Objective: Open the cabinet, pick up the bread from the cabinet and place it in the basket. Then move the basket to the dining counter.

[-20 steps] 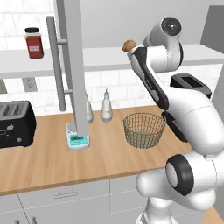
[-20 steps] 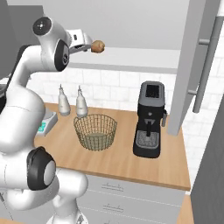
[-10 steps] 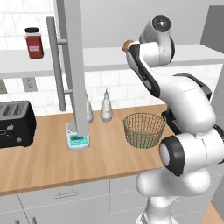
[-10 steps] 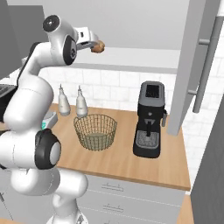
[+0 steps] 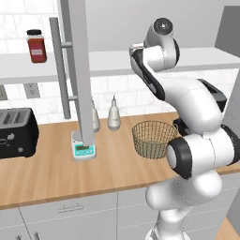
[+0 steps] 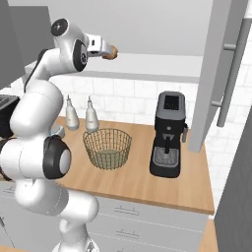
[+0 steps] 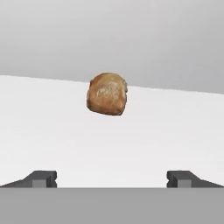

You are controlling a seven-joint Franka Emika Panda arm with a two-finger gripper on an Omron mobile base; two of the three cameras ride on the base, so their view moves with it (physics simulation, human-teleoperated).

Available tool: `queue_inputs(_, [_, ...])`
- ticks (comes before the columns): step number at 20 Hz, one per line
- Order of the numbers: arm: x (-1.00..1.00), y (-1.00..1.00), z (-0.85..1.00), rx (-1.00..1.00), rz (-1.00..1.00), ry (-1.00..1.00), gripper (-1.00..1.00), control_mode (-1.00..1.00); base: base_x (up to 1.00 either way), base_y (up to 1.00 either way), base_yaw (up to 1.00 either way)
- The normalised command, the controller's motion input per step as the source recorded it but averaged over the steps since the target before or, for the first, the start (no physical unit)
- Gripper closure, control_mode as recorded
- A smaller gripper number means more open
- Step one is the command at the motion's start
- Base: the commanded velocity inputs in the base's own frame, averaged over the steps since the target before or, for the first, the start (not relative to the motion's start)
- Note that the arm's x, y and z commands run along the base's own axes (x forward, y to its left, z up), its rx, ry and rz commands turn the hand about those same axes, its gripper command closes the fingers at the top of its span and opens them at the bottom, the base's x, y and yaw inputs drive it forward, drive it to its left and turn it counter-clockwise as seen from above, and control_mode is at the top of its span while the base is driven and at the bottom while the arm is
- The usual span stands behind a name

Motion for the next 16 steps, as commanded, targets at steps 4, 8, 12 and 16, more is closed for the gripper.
queue_inputs(4, [0.54,0.00,0.00,0.07,0.00,0.00,-1.00,-1.00,0.00,0.00,0.00])
queue_inputs(8, [0.54,0.00,0.00,0.00,0.00,0.00,-1.00,-1.00,0.00,0.00,0.00])
queue_inputs(12, [0.41,0.00,0.00,0.00,0.00,0.00,-1.00,-1.00,0.00,0.00,0.00])
queue_inputs(16, [0.29,-0.02,0.00,0.01,0.00,0.00,-1.00,-1.00,0.00,0.00,0.00])
